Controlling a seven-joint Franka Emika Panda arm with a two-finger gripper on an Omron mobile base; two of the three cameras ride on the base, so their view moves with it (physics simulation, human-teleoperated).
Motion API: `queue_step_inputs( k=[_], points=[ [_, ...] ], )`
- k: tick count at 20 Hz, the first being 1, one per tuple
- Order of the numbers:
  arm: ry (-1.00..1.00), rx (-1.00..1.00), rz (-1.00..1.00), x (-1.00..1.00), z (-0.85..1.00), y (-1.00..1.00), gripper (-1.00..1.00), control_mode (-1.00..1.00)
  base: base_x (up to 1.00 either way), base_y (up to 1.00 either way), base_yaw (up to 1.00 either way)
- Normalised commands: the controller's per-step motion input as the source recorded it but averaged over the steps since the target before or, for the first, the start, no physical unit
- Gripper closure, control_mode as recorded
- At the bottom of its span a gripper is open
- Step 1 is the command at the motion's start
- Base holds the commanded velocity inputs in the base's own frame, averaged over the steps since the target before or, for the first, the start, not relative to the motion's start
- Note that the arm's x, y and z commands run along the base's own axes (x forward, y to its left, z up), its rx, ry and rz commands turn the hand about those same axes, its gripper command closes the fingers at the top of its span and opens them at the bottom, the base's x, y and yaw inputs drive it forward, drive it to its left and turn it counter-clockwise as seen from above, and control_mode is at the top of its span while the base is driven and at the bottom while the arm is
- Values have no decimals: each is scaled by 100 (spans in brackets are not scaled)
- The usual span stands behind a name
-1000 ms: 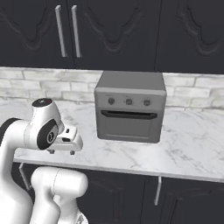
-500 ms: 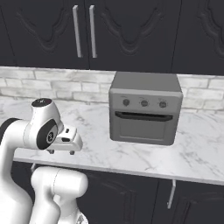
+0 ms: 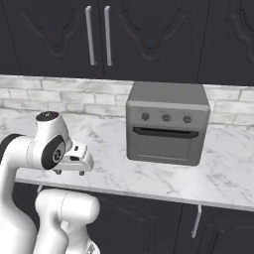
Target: Open the toaster oven door. Place the hotdog bun on the top rack in the toaster oven and place the chicken drumstick on the bottom rack.
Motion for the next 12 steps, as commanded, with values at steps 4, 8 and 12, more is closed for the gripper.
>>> queue_step_inputs(
  k=[4,8,12],
  points=[
    [-2,0,0,0,3,0,-100,-100,0,4,1],
    [-9,1,-1,0,19,0,-100,-100,0,0,0],
    [-17,11,-11,-17,7,-25,-100,-100,0,0,0]
  ],
)
